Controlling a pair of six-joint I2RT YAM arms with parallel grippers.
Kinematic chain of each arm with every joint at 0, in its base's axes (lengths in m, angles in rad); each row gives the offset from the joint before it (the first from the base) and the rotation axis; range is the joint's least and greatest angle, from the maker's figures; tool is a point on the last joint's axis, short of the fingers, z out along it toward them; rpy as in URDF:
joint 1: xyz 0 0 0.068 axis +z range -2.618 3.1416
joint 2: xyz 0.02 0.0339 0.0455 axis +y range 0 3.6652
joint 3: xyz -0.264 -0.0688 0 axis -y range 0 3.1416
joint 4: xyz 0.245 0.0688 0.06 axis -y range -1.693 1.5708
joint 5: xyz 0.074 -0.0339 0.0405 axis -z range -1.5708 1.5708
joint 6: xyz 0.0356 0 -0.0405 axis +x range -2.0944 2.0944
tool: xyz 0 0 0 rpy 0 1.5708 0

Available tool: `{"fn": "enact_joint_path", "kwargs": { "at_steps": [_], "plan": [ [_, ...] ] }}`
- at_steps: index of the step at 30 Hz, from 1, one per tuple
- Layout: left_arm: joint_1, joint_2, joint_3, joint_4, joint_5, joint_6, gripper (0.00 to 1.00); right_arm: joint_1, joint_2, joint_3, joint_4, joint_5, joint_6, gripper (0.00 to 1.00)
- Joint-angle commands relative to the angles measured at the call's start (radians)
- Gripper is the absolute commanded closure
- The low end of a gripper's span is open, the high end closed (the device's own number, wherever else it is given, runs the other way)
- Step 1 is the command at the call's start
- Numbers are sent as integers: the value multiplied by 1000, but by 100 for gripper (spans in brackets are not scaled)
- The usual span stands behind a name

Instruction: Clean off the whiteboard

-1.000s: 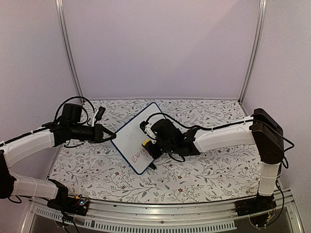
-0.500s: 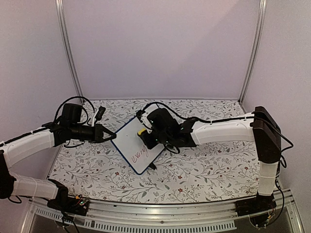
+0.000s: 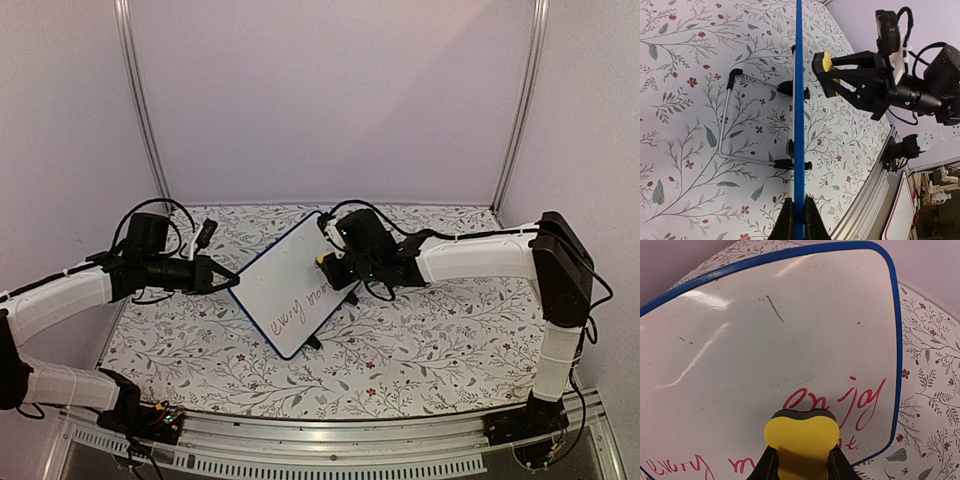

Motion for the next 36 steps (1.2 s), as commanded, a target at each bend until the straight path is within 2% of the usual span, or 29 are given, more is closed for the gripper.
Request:
{"fn": "enact_joint_path", "kwargs": {
  "at_steps": [1, 12, 22, 36],
  "plan": [
    [-4, -21, -6, 26, 36, 19, 100, -28, -73, -28, 29, -25, 11, 79],
    [-5, -18, -5, 25, 37, 19, 100, -47, -15, 33, 31, -128, -16, 80],
    [-2, -17, -5, 26, 39, 19, 100, -49, 52, 74, 31, -132, -26, 79],
    [-3, -14, -5, 26, 38, 19, 100, -54, 62, -60, 63, -180, 1, 81]
  ]
}}
